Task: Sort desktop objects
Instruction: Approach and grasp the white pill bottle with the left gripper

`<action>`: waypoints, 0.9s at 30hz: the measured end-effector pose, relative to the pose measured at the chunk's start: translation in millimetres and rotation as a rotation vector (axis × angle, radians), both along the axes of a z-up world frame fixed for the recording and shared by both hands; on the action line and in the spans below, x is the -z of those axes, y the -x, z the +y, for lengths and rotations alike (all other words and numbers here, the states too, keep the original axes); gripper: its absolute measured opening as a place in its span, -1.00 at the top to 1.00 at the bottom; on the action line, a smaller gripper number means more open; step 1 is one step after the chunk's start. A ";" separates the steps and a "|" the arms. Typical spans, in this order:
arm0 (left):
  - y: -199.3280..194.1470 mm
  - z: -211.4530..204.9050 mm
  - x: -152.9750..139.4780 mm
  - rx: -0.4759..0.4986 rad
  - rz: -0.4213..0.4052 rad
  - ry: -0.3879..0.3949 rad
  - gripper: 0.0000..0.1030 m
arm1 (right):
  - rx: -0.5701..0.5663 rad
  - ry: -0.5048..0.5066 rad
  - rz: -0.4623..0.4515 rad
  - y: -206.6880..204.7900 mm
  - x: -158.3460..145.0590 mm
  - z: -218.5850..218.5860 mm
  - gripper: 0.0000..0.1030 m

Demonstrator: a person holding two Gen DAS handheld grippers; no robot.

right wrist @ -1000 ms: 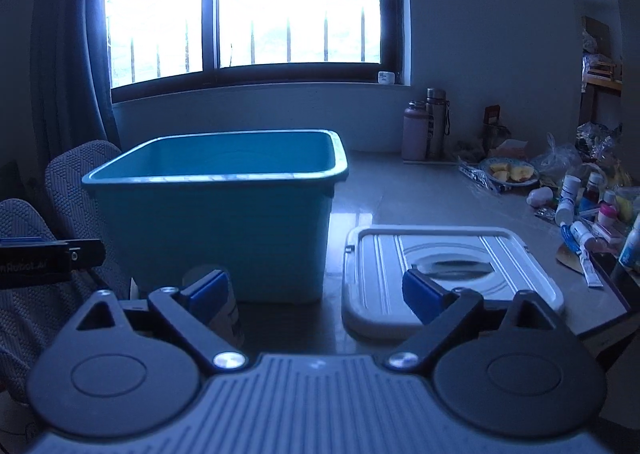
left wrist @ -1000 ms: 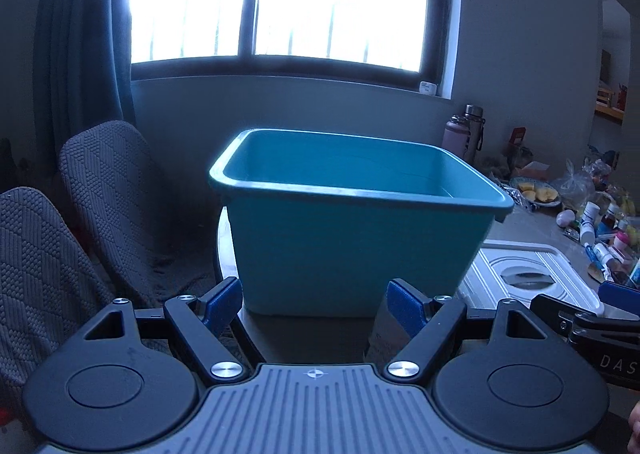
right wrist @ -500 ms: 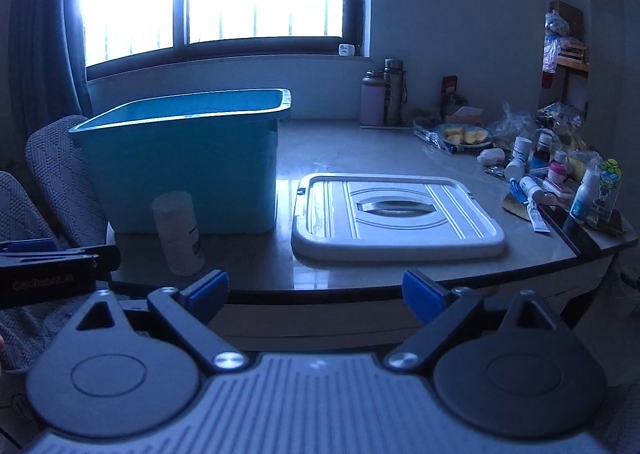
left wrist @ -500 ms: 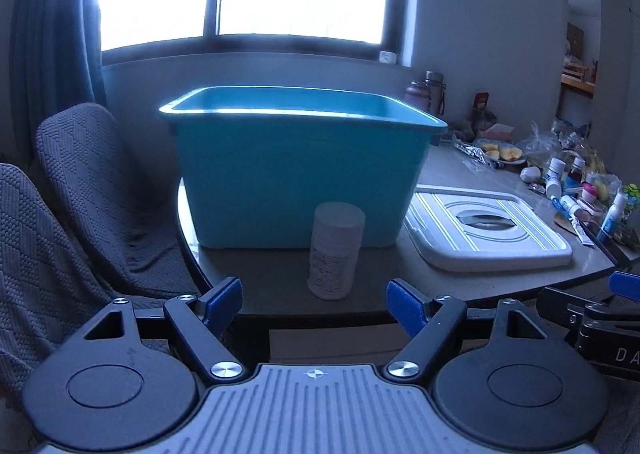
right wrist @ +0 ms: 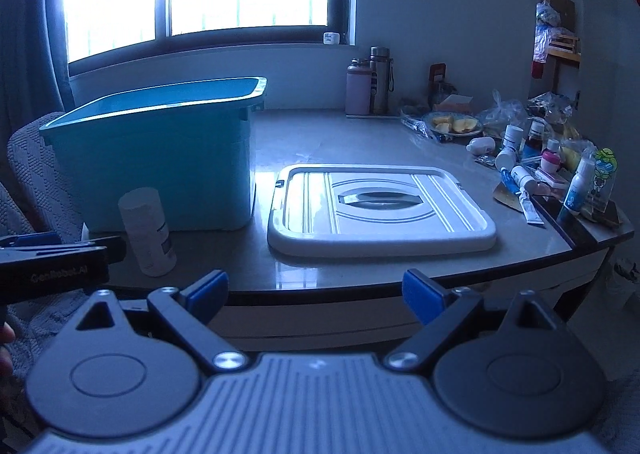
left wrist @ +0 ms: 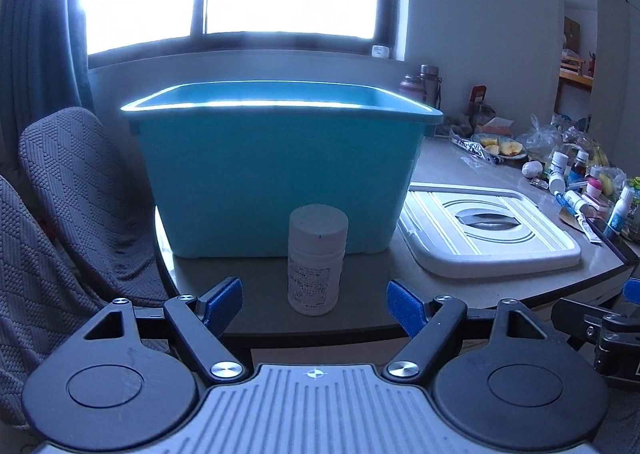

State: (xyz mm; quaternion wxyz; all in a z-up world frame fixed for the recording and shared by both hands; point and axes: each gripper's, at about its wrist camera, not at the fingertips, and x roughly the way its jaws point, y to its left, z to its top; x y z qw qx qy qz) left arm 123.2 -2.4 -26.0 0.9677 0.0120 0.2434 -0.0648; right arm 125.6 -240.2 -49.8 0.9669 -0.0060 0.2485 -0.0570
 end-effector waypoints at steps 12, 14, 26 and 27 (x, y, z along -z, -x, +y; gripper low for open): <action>-55.8 -7.4 23.3 -0.024 0.027 0.000 -0.58 | 0.010 0.022 0.043 -32.0 11.3 -11.2 -0.83; -65.3 -8.9 28.1 -0.028 0.035 -0.001 -0.58 | 0.011 0.027 0.052 -35.4 13.6 -12.4 -0.83; -108.5 -21.0 50.8 -0.035 0.031 -0.022 -0.20 | 0.018 0.046 0.102 -54.7 23.7 -22.9 -0.83; -110.4 -21.7 50.6 -0.033 0.028 -0.025 0.06 | 0.018 0.043 0.102 -54.4 23.7 -22.6 -0.83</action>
